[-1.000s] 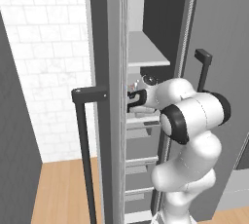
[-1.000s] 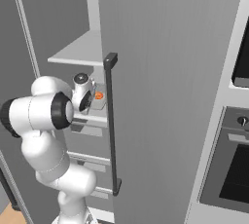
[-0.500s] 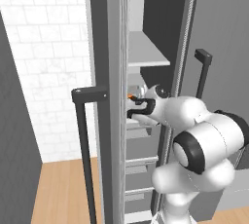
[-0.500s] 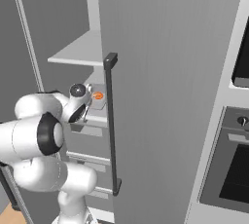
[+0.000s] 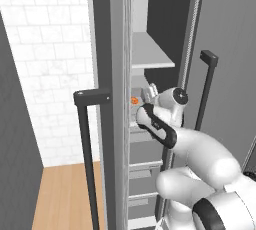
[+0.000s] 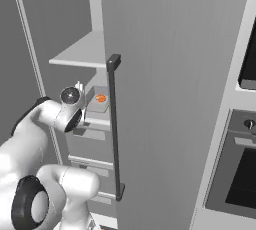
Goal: Take the meat container that has the shrimp and place it on the second highest rack of the freezer. Then take the vegetable container that has the lemon wedge and lime and place it on the highest rack of the freezer.
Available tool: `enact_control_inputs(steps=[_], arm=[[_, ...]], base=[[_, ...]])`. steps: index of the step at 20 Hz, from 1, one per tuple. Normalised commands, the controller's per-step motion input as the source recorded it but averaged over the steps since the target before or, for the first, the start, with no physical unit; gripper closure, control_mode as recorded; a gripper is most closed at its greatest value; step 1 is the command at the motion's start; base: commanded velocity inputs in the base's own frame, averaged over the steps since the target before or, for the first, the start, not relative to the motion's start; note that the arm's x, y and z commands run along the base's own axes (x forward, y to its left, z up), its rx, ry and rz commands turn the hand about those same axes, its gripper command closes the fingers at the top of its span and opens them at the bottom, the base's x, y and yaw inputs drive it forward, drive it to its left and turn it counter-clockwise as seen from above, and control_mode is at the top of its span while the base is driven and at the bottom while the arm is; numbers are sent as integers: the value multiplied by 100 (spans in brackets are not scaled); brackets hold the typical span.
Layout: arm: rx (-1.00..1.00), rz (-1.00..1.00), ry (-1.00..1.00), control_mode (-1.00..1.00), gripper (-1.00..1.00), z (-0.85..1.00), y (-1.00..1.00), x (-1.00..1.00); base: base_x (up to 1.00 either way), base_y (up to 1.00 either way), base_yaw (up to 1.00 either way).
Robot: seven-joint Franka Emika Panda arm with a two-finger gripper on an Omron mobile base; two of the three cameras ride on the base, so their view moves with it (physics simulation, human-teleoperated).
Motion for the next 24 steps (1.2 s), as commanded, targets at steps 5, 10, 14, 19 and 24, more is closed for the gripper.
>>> enact_control_inputs(steps=[5,10,14,19,24], arm=[[-9,12,14,-100,-100,88,0,-100],[-22,26,19,-100,-100,47,0,-100],[-23,36,4,-100,-100,30,-35,-100],[-23,49,0,-100,-100,23,-35,-100],[-36,52,1,-100,-100,42,-3,-100]], base=[[0,0,0],[0,0,0],[0,0,0],[0,0,0],[0,0,0]])
